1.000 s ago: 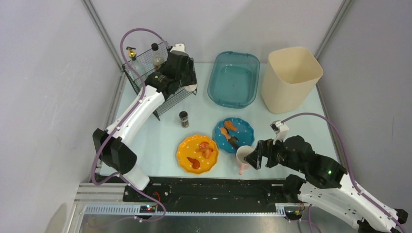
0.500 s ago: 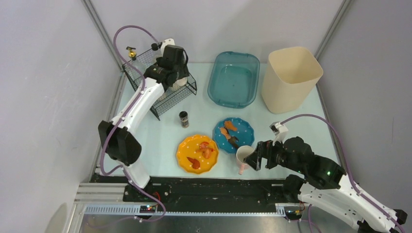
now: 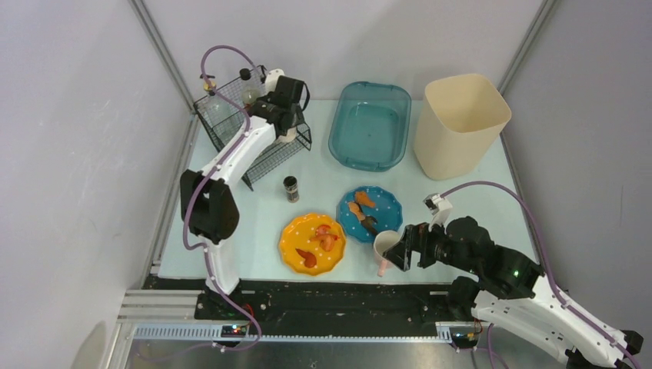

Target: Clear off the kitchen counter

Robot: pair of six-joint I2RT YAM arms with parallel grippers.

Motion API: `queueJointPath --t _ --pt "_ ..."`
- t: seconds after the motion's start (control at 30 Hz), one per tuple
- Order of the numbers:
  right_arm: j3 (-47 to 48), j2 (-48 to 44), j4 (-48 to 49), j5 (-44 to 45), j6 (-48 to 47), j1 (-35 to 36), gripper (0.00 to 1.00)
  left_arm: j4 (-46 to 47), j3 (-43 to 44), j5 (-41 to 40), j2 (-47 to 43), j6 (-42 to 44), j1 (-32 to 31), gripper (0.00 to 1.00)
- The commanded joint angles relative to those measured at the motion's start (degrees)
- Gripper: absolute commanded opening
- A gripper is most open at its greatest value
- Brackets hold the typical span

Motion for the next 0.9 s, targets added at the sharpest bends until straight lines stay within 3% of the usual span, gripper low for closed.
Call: queueJointPath --t 0.0,0.4,0.87 --pt "-0.7 0.0 2.2 -1.0 0.6 0.3 1.00 3.3 4.7 -4.0 2.0 -2.5 0.6 0.00" --pt "-1.8 1.1 2.8 -0.8 -0.9 0.3 1.00 4.1 9.4 -4.7 7.8 -4.1 1.4 0.00" --pt "-2.1 2.5 3.4 -0.3 -1.8 0.3 1.00 4.1 7.3 -5.2 12.0 -4.4 1.5 0.00"
